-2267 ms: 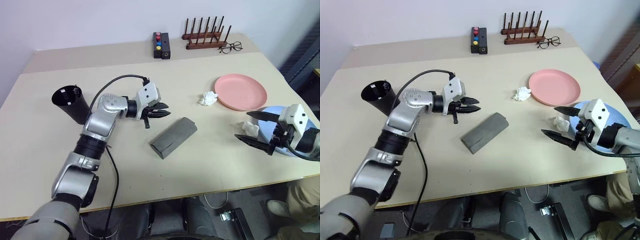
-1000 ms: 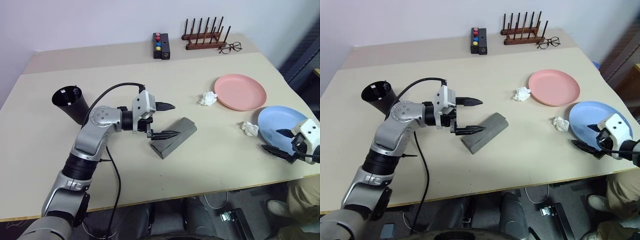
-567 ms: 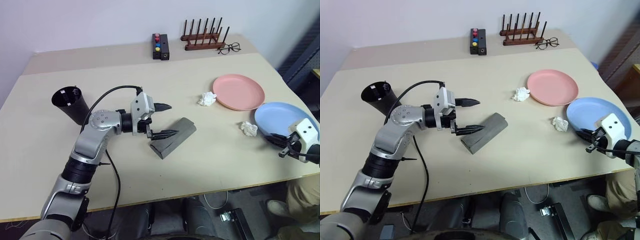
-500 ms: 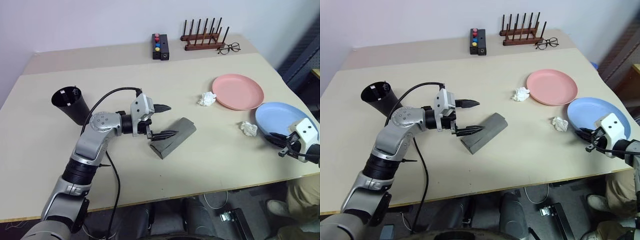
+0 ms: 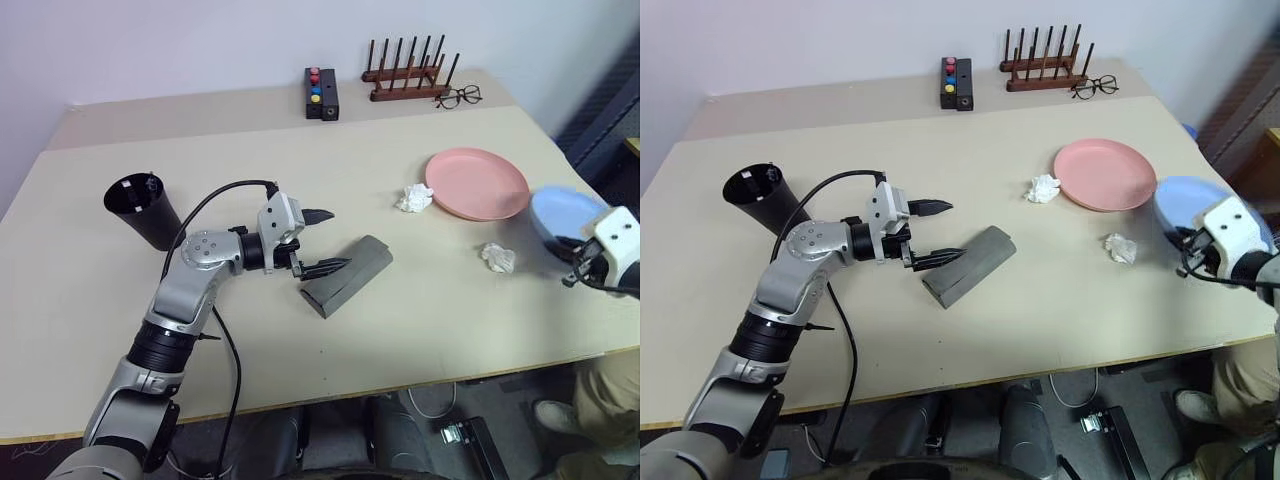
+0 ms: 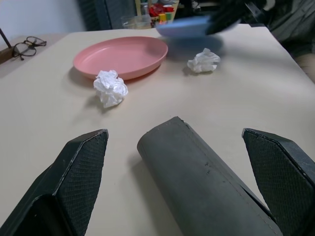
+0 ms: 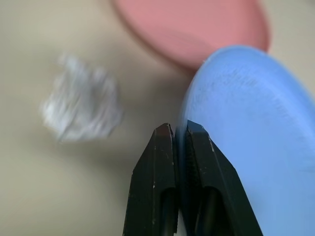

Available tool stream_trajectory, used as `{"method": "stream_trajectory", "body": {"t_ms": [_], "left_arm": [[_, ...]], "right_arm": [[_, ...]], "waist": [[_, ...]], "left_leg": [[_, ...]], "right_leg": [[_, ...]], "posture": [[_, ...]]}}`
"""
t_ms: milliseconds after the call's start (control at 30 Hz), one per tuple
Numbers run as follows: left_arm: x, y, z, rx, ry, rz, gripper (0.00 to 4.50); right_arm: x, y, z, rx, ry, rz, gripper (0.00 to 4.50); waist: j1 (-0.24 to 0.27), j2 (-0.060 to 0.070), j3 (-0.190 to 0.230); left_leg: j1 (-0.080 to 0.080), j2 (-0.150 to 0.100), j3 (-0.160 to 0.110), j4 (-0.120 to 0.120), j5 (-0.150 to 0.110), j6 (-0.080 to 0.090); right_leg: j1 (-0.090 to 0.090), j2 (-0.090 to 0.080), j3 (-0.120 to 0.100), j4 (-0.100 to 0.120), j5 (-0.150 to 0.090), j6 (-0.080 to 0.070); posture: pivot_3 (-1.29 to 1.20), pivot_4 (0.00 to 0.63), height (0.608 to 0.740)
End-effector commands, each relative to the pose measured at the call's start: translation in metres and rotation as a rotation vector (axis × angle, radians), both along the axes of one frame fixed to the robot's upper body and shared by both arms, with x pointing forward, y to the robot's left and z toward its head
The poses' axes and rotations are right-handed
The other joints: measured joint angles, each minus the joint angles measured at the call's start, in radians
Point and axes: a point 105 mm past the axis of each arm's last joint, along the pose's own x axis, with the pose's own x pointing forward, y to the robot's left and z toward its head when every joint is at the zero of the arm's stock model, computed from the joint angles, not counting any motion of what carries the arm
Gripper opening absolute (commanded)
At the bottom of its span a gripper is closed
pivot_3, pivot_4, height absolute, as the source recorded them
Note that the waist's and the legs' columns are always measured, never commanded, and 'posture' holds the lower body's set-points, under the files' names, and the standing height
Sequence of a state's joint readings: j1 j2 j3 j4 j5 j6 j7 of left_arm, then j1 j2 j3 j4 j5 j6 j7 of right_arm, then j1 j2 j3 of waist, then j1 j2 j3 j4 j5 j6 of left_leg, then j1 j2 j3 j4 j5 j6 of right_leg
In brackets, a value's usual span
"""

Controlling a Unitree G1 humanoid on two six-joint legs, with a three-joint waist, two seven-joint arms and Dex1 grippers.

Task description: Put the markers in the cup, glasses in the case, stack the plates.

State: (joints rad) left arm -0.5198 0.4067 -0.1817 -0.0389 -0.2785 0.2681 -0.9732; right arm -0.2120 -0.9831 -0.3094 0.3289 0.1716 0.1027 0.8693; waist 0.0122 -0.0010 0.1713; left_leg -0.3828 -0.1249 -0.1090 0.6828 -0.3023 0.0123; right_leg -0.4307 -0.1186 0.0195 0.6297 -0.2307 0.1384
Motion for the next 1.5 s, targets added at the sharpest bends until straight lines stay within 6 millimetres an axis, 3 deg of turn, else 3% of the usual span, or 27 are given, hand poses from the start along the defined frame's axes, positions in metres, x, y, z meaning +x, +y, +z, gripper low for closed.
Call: {"method": "stream_trajectory", "body": {"t_ms": [33, 300, 600, 867, 1000, 1200, 1333, 1500], "left_arm": [[-0.001, -0.002, 0.005, -0.012, -0.033, -0.004, 4.50], [-0.001, -0.003, 0.004, -0.011, -0.037, 0.005, 4.50], [-0.008, 0.004, 0.001, -0.011, -0.013, 0.036, 4.50], [-0.014, 0.008, -0.003, -0.013, 0.016, 0.063, 4.50], [-0.014, 0.009, -0.005, -0.012, 0.019, 0.074, 4.50], [-0.013, 0.007, -0.006, -0.014, 0.022, 0.081, 4.50], [-0.012, 0.006, -0.007, -0.016, 0.026, 0.080, 4.50], [-0.010, 0.004, -0.008, -0.016, 0.030, 0.072, 4.50]], "right_arm": [[0.011, 0.012, 0.027, -0.067, -0.073, 0.052, 0.17], [0.045, 0.035, 0.041, -0.079, -0.129, 0.138, 0.17], [0.087, 0.067, 0.018, -0.062, -0.079, 0.222, 0.17], [0.103, 0.084, 0.004, -0.024, -0.035, 0.243, 0.17], [0.105, 0.086, 0.005, -0.013, -0.034, 0.249, 1.35], [0.106, 0.084, 0.019, 0.009, -0.089, 0.240, 4.47], [0.099, 0.083, 0.038, 0.062, -0.142, 0.272, 4.47], [0.074, 0.085, 0.049, 0.116, -0.125, 0.344, 4.47]], "waist": [[0.000, 0.000, 0.000], [-0.002, 0.000, 0.000], [-0.007, 0.000, 0.000], [-0.008, 0.000, 0.000], [-0.010, 0.000, 0.000], [-0.015, 0.000, 0.000], [-0.024, 0.001, 0.001], [-0.021, 0.000, 0.001]], "left_leg": [[0.000, 0.000, 0.000, 0.000, 0.000, 0.000], [0.000, 0.000, 0.000, 0.000, 0.000, 0.000], [-0.001, 0.000, 0.000, -0.001, 0.000, 0.000], [-0.003, 0.000, 0.000, -0.001, 0.000, 0.000], [-0.003, 0.000, 0.000, -0.002, 0.000, 0.000], [-0.003, 0.000, 0.000, -0.002, 0.000, 0.000], [-0.004, 0.000, 0.000, -0.002, 0.000, 0.000], [-0.004, 0.000, -0.001, -0.002, 0.000, 0.000]], "right_leg": [[0.000, 0.000, 0.000, 0.000, 0.000, 0.000], [0.000, 0.000, 0.000, 0.000, 0.000, 0.000], [-0.002, 0.000, 0.000, 0.000, 0.000, 0.000], [-0.004, 0.000, 0.000, 0.000, 0.000, 0.000], [-0.004, 0.000, 0.000, 0.000, 0.000, 0.000], [-0.004, 0.000, 0.000, 0.000, 0.000, 0.000], [-0.004, 0.000, 0.000, 0.000, 0.000, 0.000], [-0.004, 0.000, 0.000, -0.001, 0.000, 0.000]], "posture": [[0.00, 0.150, 0.740], [0.00, 0.150, 0.740], [0.00, 0.150, 0.740], [0.00, 0.150, 0.740], [0.00, 0.150, 0.740], [0.00, 0.150, 0.740], [0.00, 0.150, 0.740], [0.00, 0.150, 0.740]]}}
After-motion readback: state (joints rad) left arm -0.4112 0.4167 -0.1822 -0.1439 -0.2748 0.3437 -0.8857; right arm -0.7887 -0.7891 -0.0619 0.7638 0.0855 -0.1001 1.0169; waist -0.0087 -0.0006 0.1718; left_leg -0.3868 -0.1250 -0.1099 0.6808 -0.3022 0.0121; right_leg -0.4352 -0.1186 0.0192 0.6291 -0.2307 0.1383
